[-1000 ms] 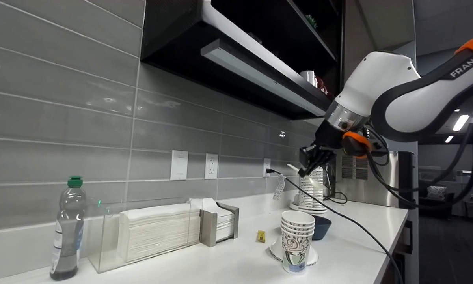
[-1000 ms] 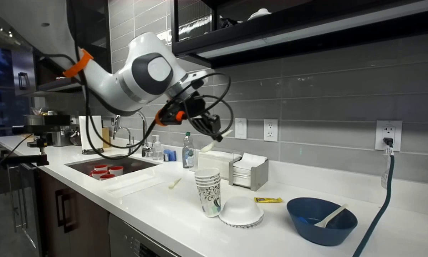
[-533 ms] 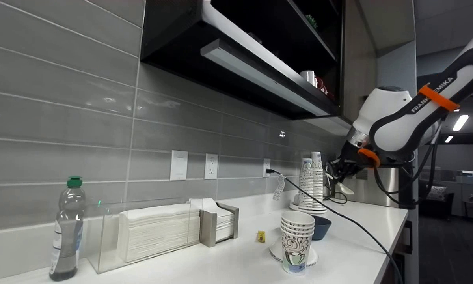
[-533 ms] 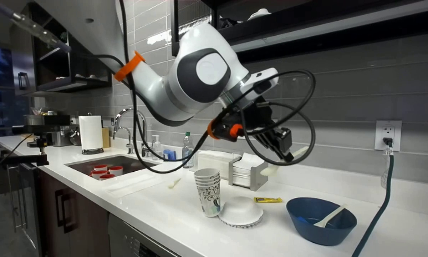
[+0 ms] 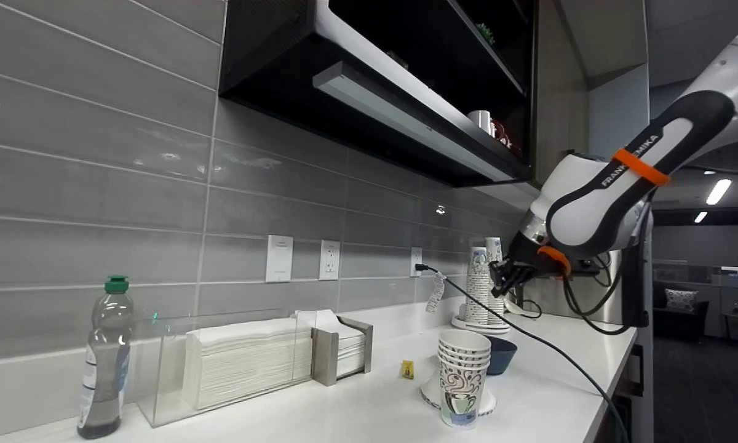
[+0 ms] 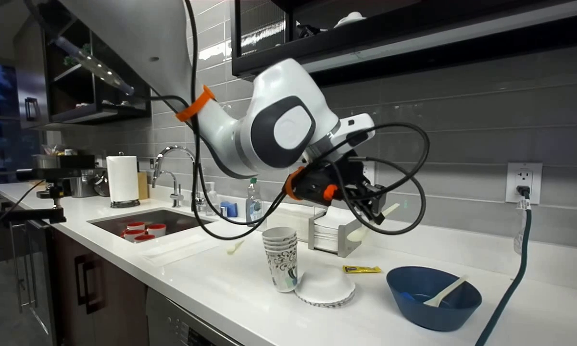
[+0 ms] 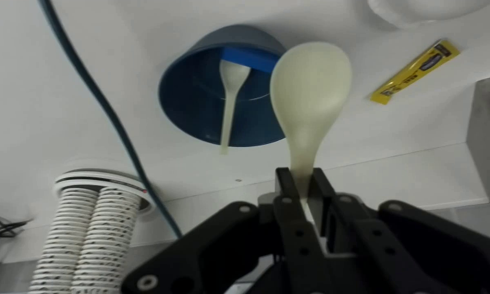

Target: Pick up the white spoon and put it into the blue bowl

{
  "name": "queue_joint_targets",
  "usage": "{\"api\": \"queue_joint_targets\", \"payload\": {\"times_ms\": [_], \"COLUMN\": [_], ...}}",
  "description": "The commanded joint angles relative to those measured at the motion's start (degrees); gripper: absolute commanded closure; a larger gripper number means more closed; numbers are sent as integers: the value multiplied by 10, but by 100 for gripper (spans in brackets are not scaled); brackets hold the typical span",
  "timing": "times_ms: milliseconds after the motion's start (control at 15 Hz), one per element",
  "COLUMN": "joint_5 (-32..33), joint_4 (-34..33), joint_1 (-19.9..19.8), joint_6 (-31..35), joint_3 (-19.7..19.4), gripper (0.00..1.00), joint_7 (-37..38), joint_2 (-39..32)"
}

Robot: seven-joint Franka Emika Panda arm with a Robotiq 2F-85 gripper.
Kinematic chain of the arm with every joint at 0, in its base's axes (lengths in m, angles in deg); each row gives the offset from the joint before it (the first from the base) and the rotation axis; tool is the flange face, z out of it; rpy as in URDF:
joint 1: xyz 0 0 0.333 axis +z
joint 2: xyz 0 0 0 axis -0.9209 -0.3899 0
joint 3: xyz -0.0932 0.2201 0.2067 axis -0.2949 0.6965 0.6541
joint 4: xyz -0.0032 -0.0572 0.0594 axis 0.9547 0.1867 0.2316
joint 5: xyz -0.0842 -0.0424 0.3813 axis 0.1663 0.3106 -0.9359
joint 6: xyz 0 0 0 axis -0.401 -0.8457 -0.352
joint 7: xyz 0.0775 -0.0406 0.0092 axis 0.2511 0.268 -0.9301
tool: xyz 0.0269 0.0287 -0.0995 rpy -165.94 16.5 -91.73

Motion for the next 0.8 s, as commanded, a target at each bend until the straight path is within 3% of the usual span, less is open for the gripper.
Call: {"api": "queue_joint_targets", "payload": {"times_ms": [0, 133, 267, 467, 733], "joint_5": [-161, -249, -286, -291, -293], "joint_4": [-89, -150, -214, -292, -327], "joint_1": [47, 11, -21, -56, -86], "joint_6": [13, -17, -39, -85, -103], "joint_3": [-3, 32, 45, 39, 50], "gripper": [97, 97, 97, 97, 97], "joint_7": [-129, -200, -225, -245, -268], "joint_2": [-113, -155, -191, -230, -269]}}
